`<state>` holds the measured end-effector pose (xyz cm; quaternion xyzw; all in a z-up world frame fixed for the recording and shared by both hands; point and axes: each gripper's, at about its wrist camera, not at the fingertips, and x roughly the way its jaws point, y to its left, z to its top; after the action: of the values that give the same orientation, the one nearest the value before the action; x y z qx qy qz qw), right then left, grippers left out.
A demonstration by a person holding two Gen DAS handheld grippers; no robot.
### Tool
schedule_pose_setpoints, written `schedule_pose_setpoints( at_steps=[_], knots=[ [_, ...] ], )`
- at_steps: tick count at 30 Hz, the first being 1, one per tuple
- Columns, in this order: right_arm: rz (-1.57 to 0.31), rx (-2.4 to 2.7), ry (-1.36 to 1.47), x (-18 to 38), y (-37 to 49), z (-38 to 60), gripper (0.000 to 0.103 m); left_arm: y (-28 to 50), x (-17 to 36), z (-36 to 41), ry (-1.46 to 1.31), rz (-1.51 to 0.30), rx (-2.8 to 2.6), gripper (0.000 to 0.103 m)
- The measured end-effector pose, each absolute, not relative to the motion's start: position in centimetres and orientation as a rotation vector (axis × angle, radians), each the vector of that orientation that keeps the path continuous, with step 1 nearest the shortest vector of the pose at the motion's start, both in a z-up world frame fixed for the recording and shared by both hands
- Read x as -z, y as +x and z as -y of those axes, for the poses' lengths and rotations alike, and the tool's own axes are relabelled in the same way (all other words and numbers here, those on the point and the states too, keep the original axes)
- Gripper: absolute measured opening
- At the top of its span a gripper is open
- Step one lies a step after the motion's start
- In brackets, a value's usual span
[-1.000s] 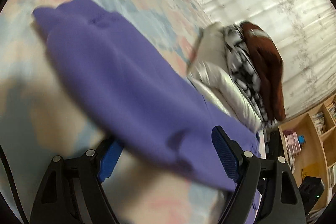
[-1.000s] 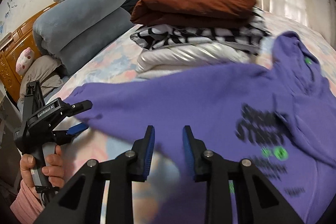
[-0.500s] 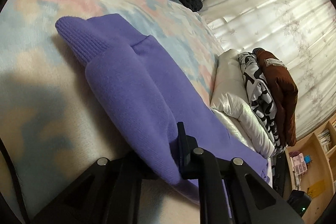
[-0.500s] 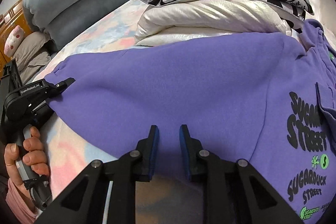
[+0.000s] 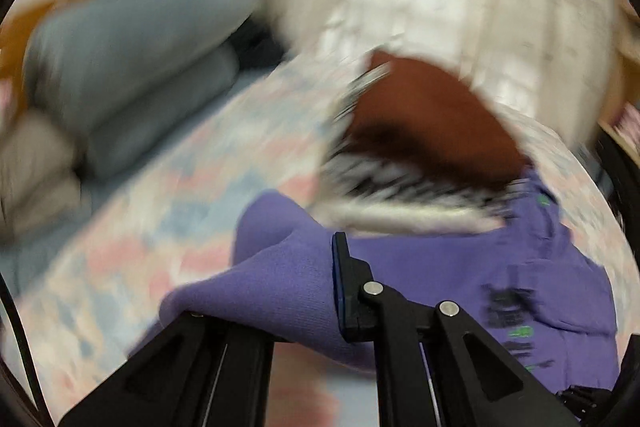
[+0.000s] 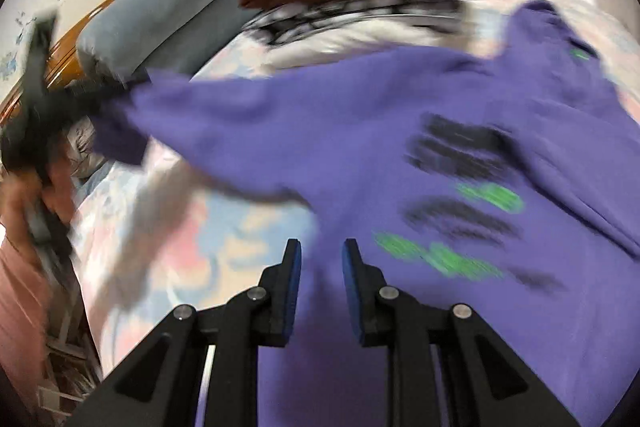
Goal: Fold large clothes
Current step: 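Fold the sleeve across the hoodie front with the left tool and release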
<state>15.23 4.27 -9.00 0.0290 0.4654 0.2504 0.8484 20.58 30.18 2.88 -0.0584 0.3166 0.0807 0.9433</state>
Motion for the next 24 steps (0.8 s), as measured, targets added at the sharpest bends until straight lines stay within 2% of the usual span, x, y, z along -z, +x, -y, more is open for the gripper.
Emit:
schedule_pose_setpoints(
  at_steps=[4,7,10,12,13,16,19,20,21,23,24],
  knots=[
    [-0.952,-0.396,0.144,8.5,12.0,4.7,0.021,20.7,-8.4,-18.5,-0.014,-0.570,0.013,0.006],
    [-0.916,-0.310,0.228,7.8,10.2,10.9,0.021,21.0,-8.8,-8.6,0.061,-0.541,0.150,0.006],
    [-0.890,-0.238,0.274,7.3,9.1,15.5,0.021,22.3,-4.9,0.6,0.104,-0.619,0.269,0.021],
    [-0.889,-0.194,0.307,7.4,8.6,18.5,0.021,23.3,0.1,5.5,0.128,-0.735,0.323,0.037],
    [-0.892,-0.177,0.322,7.5,8.3,19.8,0.021,23.6,2.7,7.3,0.137,-0.799,0.338,0.039],
    [-0.900,-0.120,0.361,7.9,7.5,23.6,0.021,23.5,8.4,9.4,0.137,-0.938,0.360,0.040],
    [-0.898,-0.077,0.392,8.4,7.1,26.8,0.034,22.6,11.7,9.1,0.142,-0.983,0.358,0.044],
    [-0.898,-0.067,0.399,8.6,7.2,27.6,0.040,22.1,12.0,8.7,0.145,-0.979,0.366,0.049],
    [-0.902,-0.060,0.408,8.9,7.4,28.2,0.043,21.6,11.9,8.1,0.140,-0.975,0.378,0.061],
    [-0.913,-0.068,0.425,9.4,7.9,28.6,0.047,21.1,11.5,7.4,0.125,-0.962,0.405,0.078],
    [-0.916,-0.077,0.429,9.6,8.1,28.5,0.048,20.6,10.9,6.9,0.112,-0.954,0.421,0.081]
  ],
)
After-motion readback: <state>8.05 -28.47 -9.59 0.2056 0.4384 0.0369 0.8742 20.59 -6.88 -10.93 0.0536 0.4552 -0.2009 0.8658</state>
